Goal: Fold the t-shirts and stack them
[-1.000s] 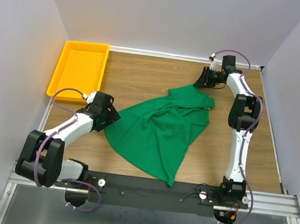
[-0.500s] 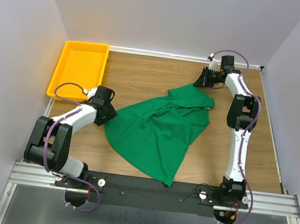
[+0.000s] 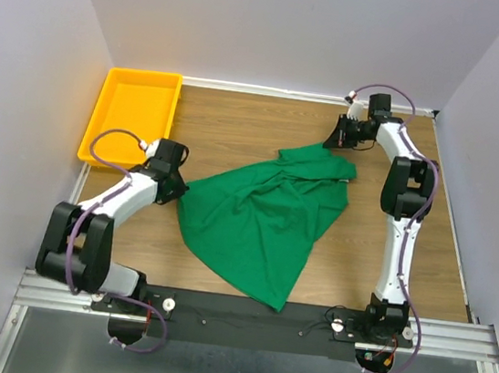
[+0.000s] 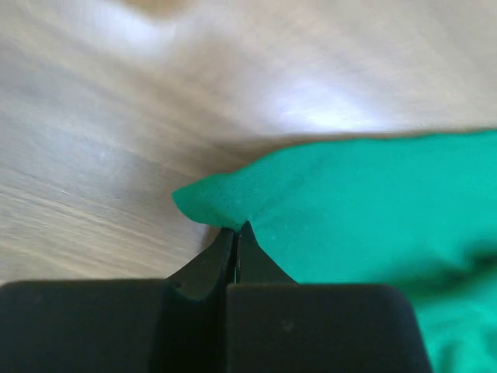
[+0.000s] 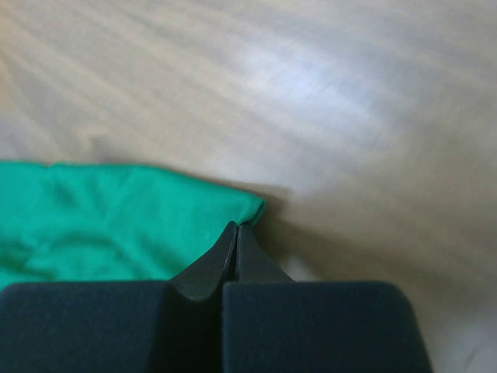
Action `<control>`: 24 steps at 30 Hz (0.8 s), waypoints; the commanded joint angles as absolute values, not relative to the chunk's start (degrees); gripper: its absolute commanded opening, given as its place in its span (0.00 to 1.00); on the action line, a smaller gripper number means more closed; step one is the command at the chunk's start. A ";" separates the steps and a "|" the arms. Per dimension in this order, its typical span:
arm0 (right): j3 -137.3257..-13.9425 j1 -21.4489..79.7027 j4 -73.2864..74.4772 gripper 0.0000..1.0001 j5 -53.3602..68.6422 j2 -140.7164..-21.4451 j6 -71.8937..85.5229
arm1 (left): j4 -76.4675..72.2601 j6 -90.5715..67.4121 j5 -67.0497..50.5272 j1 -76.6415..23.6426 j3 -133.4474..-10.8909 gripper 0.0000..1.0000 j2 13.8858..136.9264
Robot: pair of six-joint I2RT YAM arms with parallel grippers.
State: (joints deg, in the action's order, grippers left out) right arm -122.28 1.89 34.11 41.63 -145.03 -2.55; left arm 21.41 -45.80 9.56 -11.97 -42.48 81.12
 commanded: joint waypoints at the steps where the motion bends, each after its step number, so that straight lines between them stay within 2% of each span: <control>1: -115.07 2.29 34.63 0.01 45.51 -130.02 -9.21 | 22.15 -40.80 13.88 -11.87 -49.38 0.00 69.28; 5: -104.26 2.37 34.72 0.01 45.71 -109.23 -14.05 | 18.47 -34.91 14.24 -11.86 -55.97 0.00 56.29; 8: -104.76 2.29 34.72 0.01 41.85 -99.78 -15.99 | 12.06 -30.52 11.87 -11.78 -58.96 0.00 50.64; 11: -111.51 2.02 34.72 0.01 37.28 -90.90 -16.26 | 6.69 -28.22 8.88 -11.78 -64.06 0.00 46.24; 12: -117.36 2.11 34.72 0.00 34.22 -88.79 -15.30 | 5.81 -27.78 7.66 -11.78 -65.90 0.00 45.53; 16: -131.96 2.02 34.54 0.00 27.01 -85.79 -13.10 | 1.85 -26.81 3.53 -11.78 -76.44 0.00 46.75; 20: -137.53 1.93 29.73 0.01 22.94 -81.58 -12.22 | 0.27 -27.16 0.35 -11.78 -87.16 0.00 48.51; 24: -144.38 1.93 25.59 0.01 18.04 -80.16 -12.22 | -2.98 -30.04 -5.44 -11.78 -92.36 0.00 49.48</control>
State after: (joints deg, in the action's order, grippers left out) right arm -139.74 2.04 29.45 26.52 -79.72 -13.04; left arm 1.23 -28.51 0.99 -12.01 -88.51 48.69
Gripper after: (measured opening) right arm 0.006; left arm 0.010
